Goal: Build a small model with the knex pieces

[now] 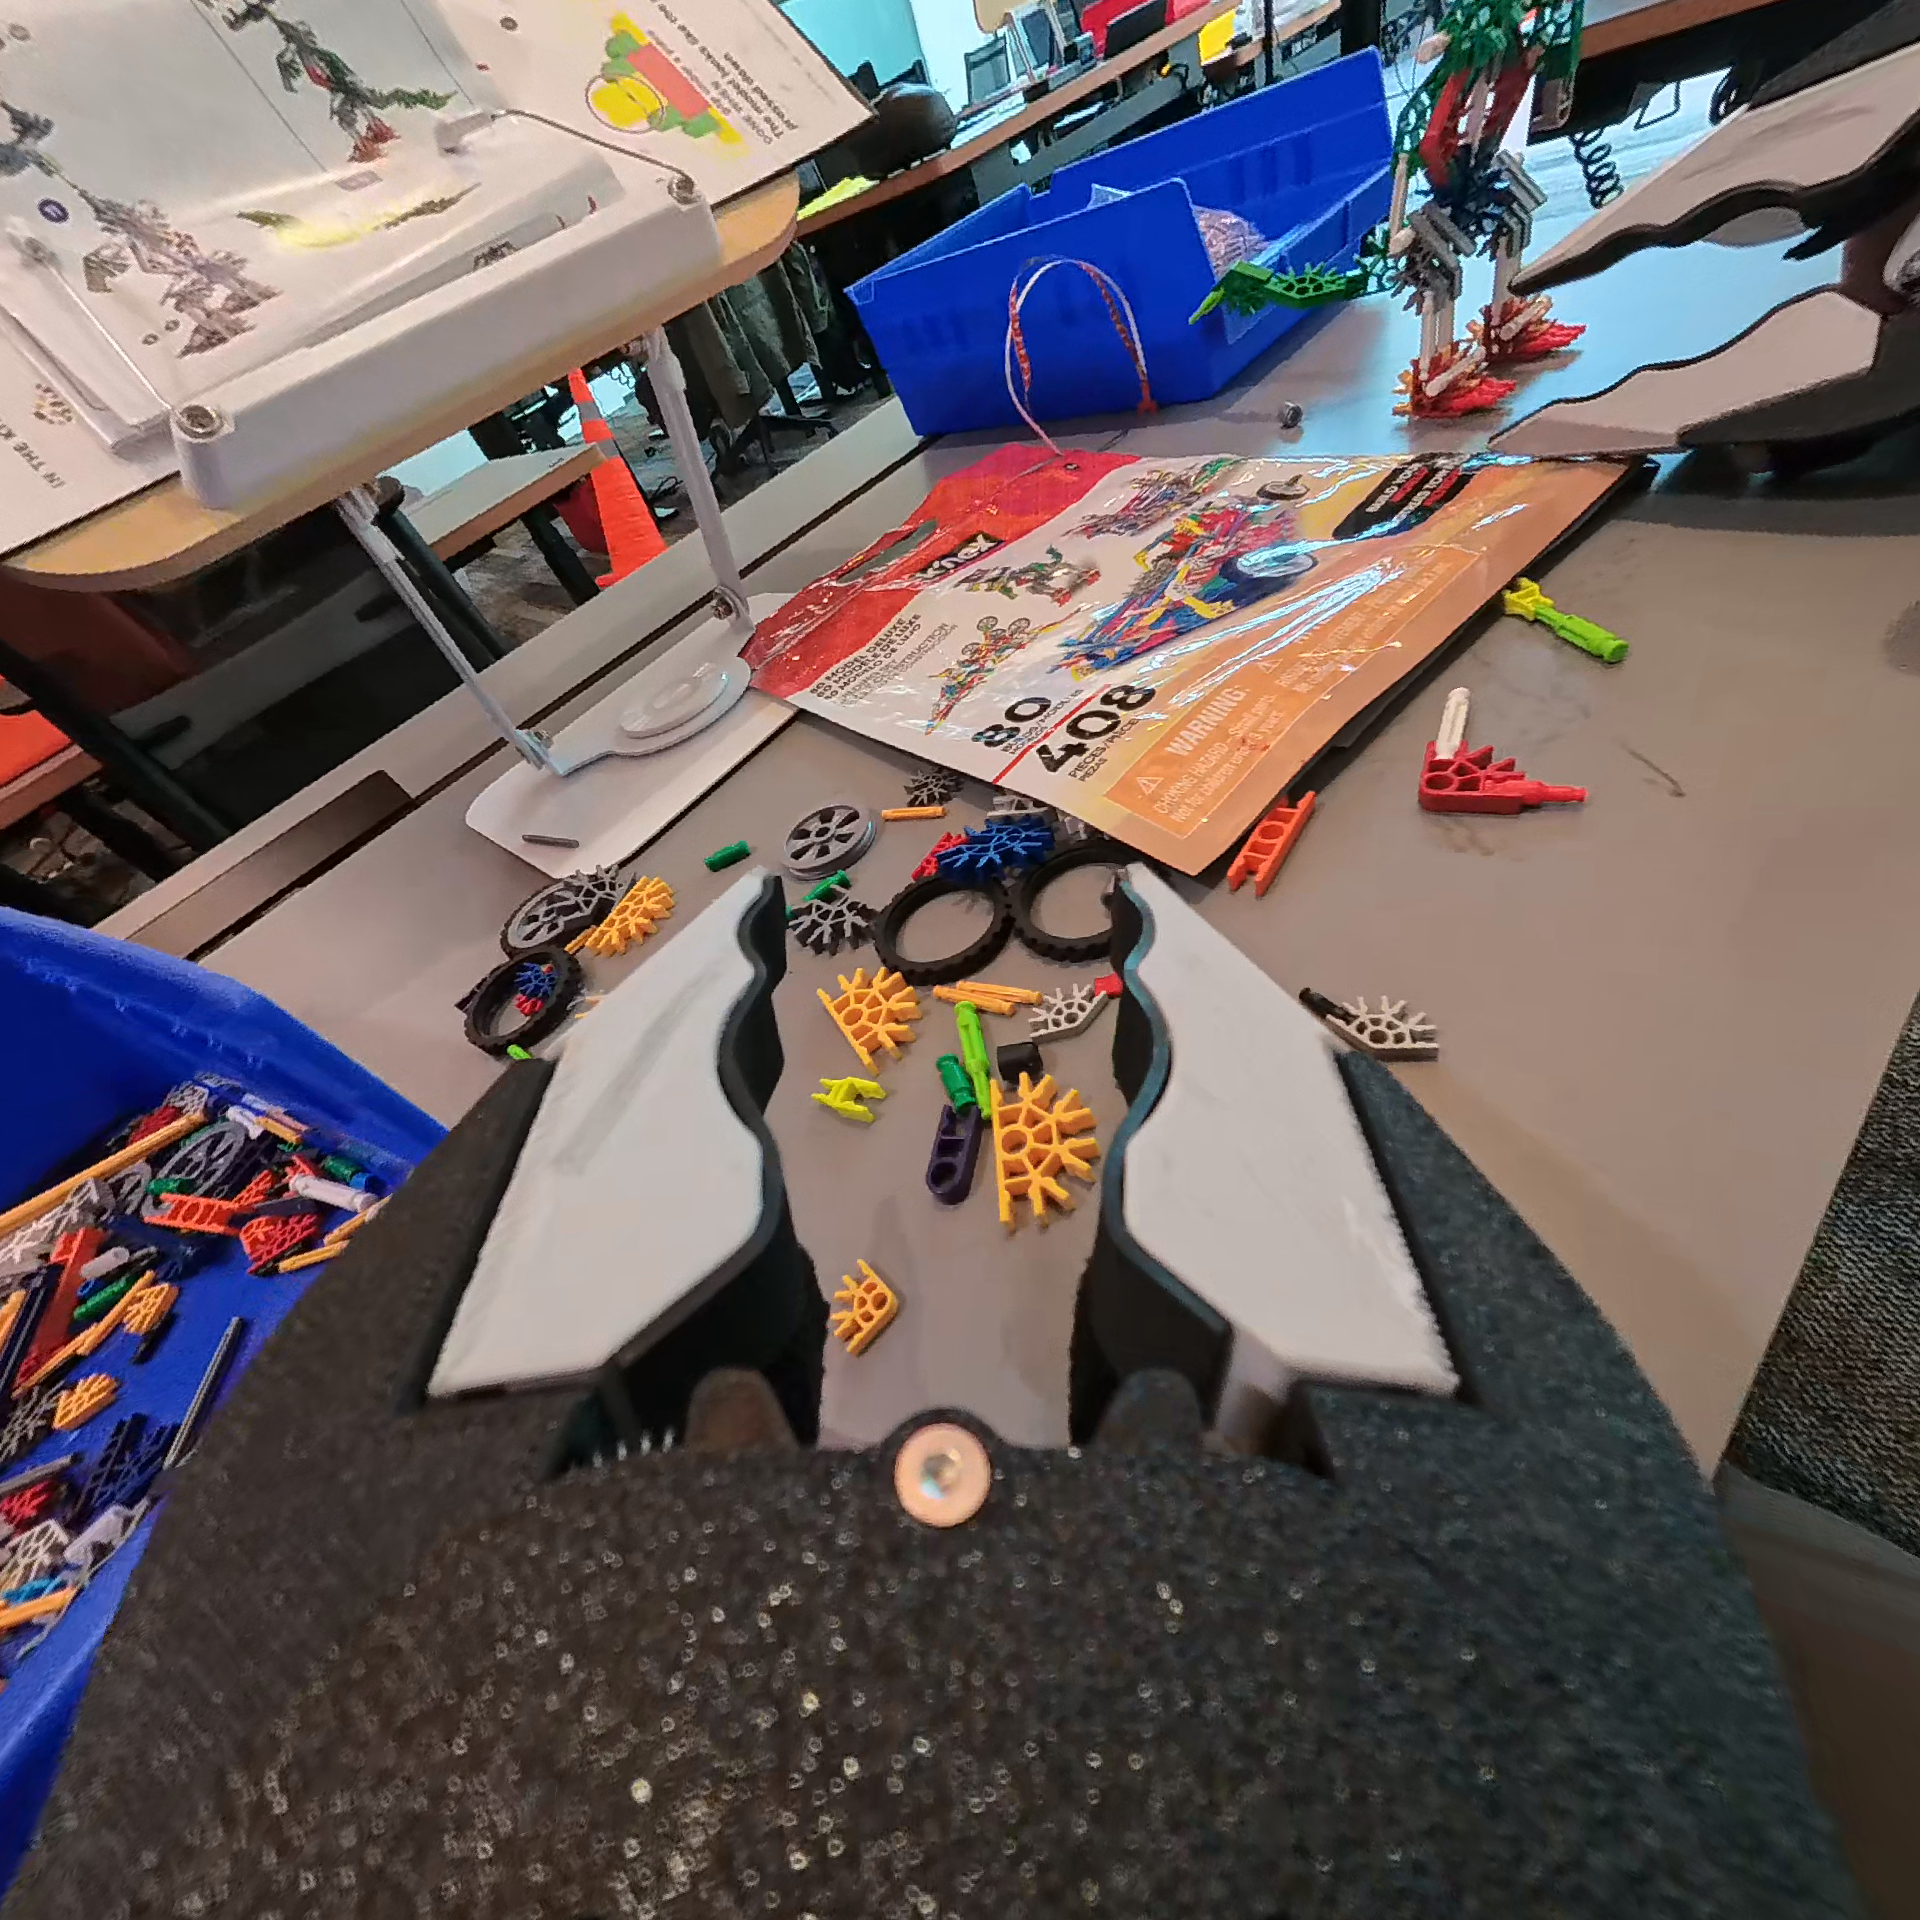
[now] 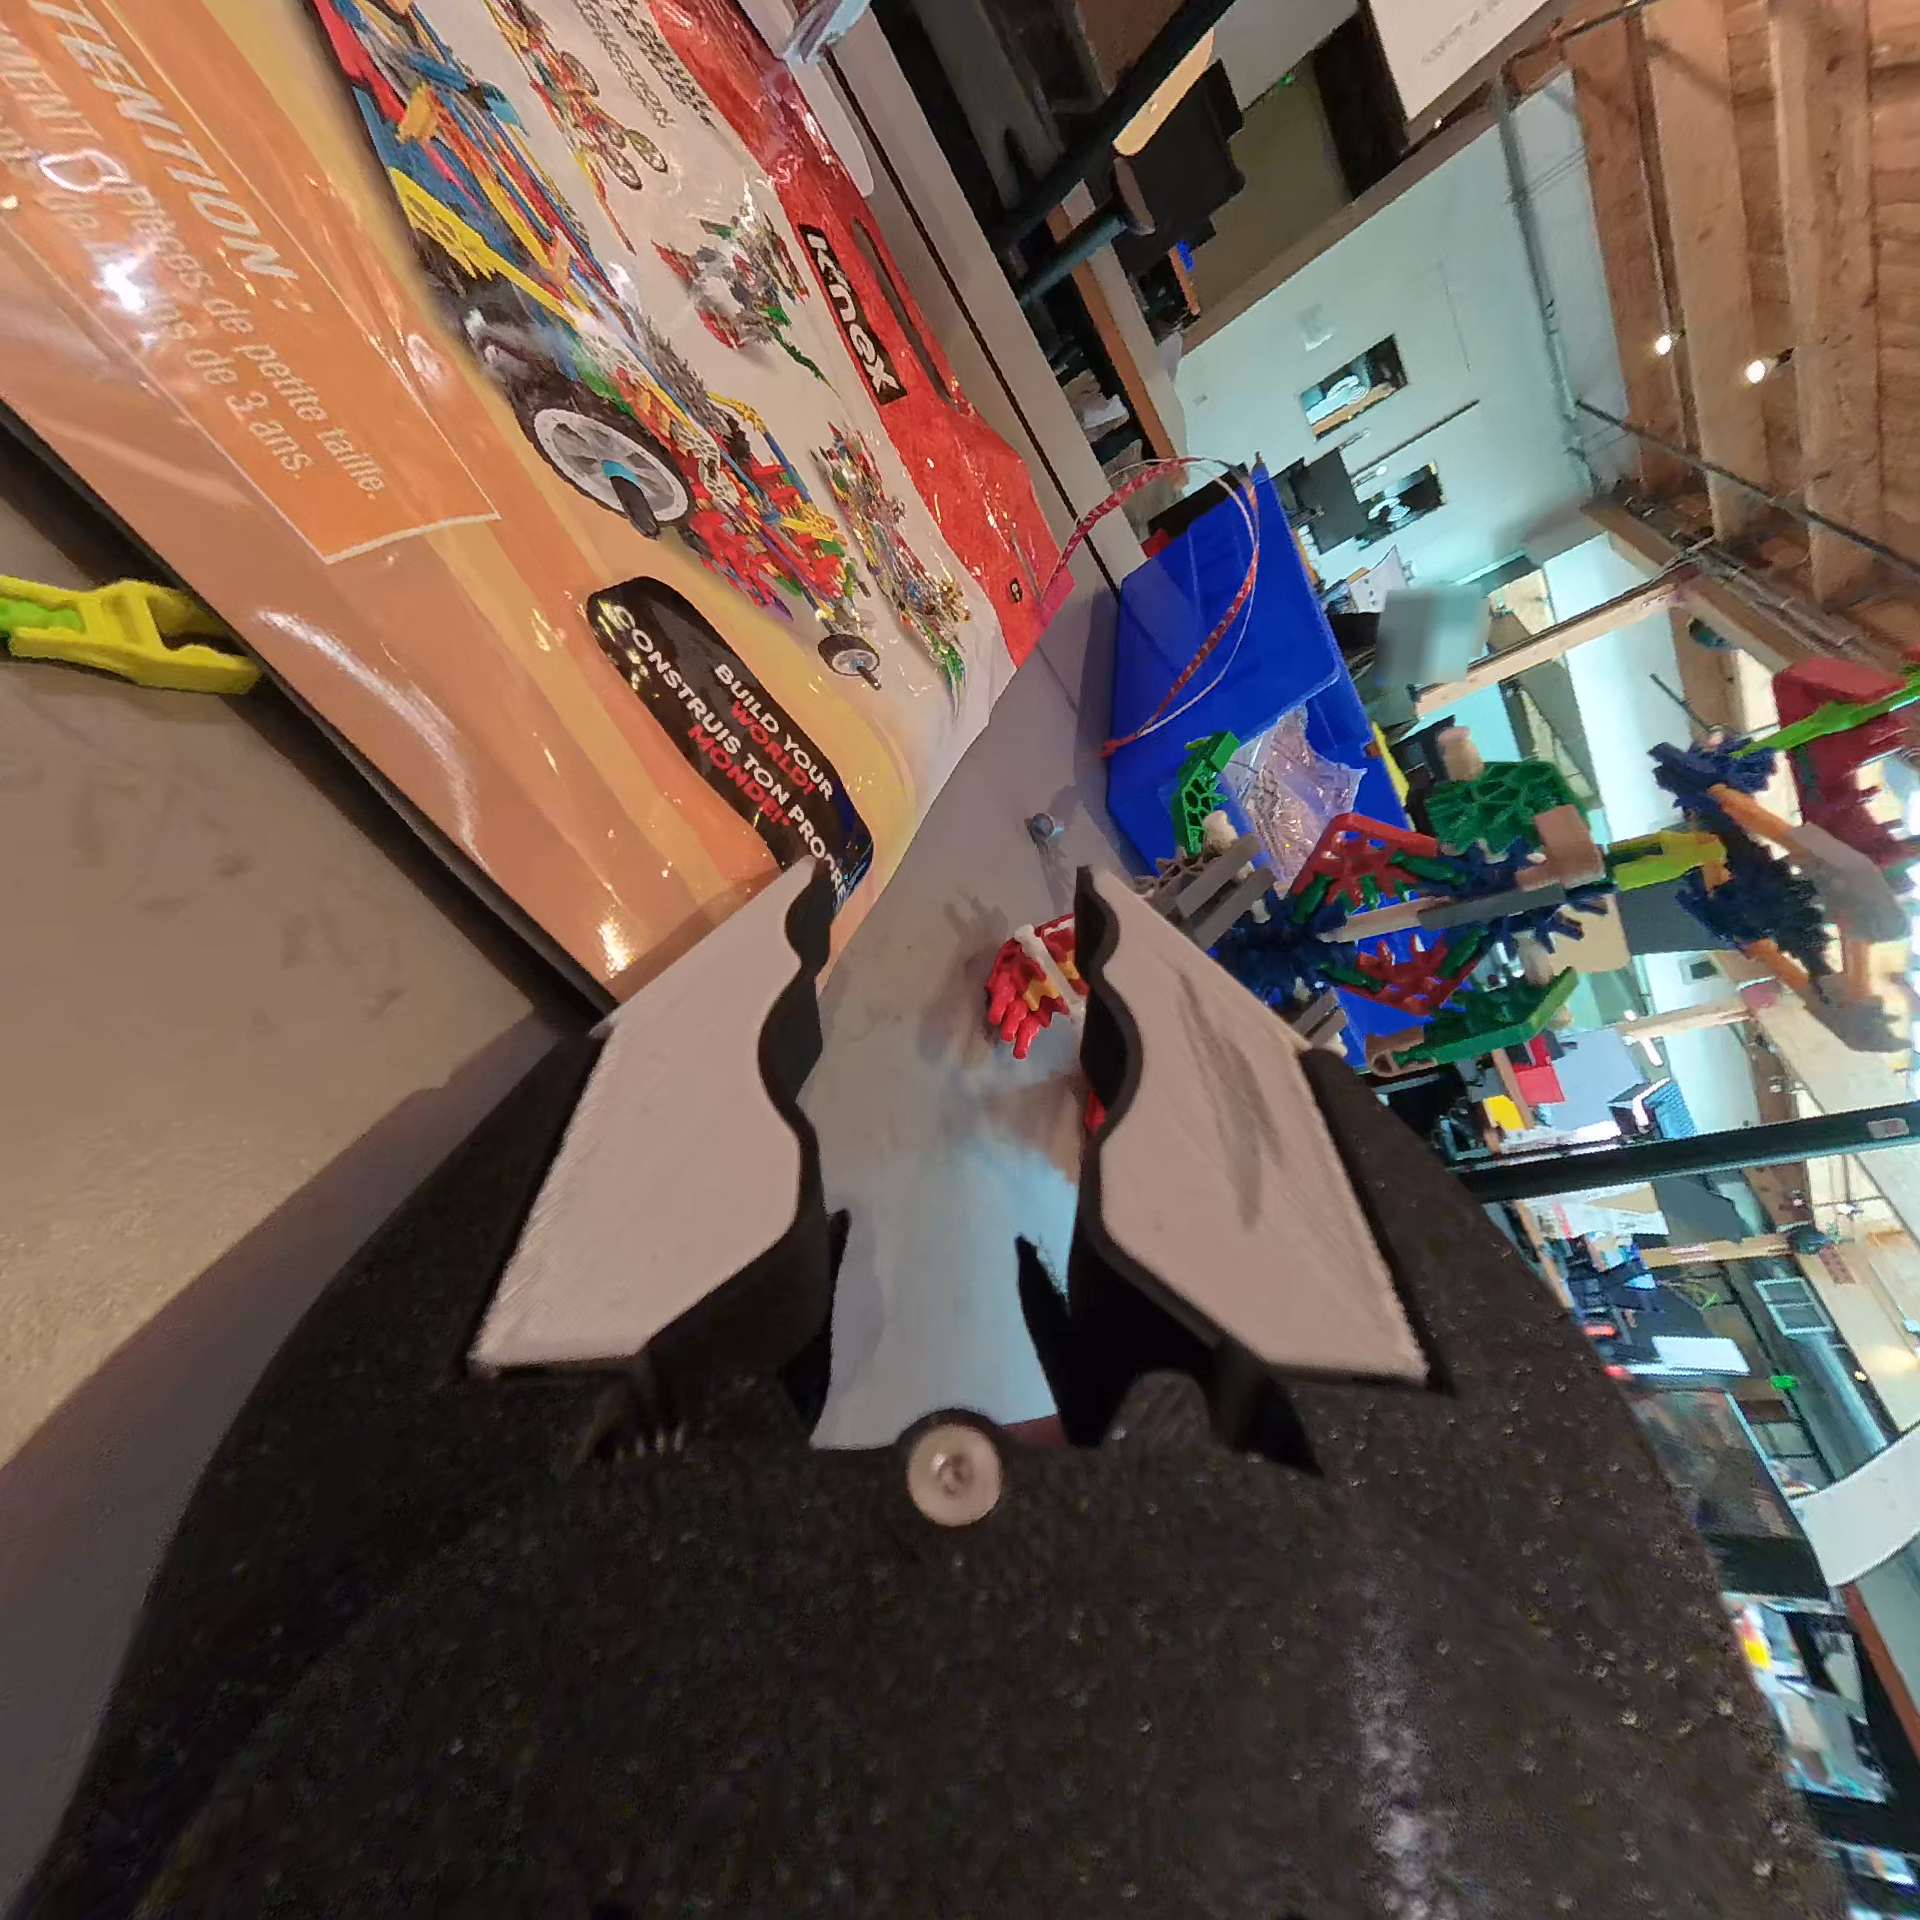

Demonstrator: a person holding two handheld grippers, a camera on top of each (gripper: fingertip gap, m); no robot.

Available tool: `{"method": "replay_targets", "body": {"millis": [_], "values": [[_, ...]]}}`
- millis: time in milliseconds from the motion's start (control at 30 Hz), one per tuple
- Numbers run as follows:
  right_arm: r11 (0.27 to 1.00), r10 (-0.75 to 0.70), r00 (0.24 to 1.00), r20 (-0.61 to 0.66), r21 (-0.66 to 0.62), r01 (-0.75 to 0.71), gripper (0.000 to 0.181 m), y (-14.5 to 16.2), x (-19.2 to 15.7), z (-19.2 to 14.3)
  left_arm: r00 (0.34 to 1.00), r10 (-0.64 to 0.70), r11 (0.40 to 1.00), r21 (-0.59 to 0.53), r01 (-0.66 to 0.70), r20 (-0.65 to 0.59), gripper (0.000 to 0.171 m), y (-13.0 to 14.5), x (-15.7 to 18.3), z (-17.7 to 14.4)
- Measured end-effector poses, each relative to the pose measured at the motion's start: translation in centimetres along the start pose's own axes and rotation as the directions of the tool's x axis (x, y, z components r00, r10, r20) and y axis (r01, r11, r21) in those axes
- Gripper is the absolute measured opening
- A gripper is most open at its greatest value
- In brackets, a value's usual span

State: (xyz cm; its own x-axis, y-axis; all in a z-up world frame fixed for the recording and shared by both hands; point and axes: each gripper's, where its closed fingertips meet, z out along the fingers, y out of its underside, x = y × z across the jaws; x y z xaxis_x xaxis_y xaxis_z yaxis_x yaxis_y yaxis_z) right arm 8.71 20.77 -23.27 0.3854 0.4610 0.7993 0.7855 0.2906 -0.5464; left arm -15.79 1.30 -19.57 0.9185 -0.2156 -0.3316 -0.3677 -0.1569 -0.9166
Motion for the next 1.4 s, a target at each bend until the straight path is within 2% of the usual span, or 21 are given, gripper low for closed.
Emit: {"method": "replay_targets", "body": {"millis": [500, 833, 967, 1033, 1133, 1200, 1267, 1400], "values": [[0.985, 0.170, 0.977, 0.131, -0.066, -0.162, 0.047, 0.8, -0.4, -0.3, 1.000, -0.025, 0.999, 0.022, 0.024, 0.012, 0.059, -0.3, -0.4, -0.3], [0.967, 0.252, 0.941, 0.228, -0.032, -0.251, 0.048, 0.2, -0.8, -1.6, 1.000, 0.007, 1.000, 0.021, -0.008, 0.027, 0.057, -0.3, -0.2, -0.3], [0.951, 0.271, 0.893, 0.359, 0.046, -0.306, 0.050, -2.0, -1.9, -2.9, 0.999, 0.013, 1.000, 0.025, -0.014, 0.041, 0.058, -0.3, -0.4, -0.3], [0.963, 0.209, 0.883, 0.421, 0.067, -0.261, 0.050, -3.0, -3.2, -3.4, 0.999, 0.011, 1.000, 0.026, -0.013, 0.053, 0.057, -0.3, -0.5, -0.3], [0.992, 0.055, 0.876, 0.480, 0.073, -0.102, 0.047, -3.0, -5.5, -3.2, 0.998, 0.017, 1.000, 0.022, -0.018, 0.061, 0.057, -0.3, -0.6, -0.3], [0.993, -0.020, 0.889, 0.458, 0.109, -0.034, 0.047, -3.4, -5.6, -2.8, 0.998, 0.017, 1.000, 0.019, -0.018, 0.065, 0.057, -0.2, -0.6, -0.3], [0.992, -0.082, 0.887, 0.455, 0.122, 0.029, 0.027, -3.2, -5.8, -2.4, 0.998, 0.014, 1.000, 0.023, -0.016, 0.065, 0.057, -0.3, -0.7, -0.3], [0.981, -0.148, 0.891, 0.429, 0.180, 0.076, 0.014, -3.3, -5.8, -2.1, 0.996, 0.003, 1.000, 0.022, -0.004, 0.084, 0.058, -0.3, -1.0, -0.4]]}}
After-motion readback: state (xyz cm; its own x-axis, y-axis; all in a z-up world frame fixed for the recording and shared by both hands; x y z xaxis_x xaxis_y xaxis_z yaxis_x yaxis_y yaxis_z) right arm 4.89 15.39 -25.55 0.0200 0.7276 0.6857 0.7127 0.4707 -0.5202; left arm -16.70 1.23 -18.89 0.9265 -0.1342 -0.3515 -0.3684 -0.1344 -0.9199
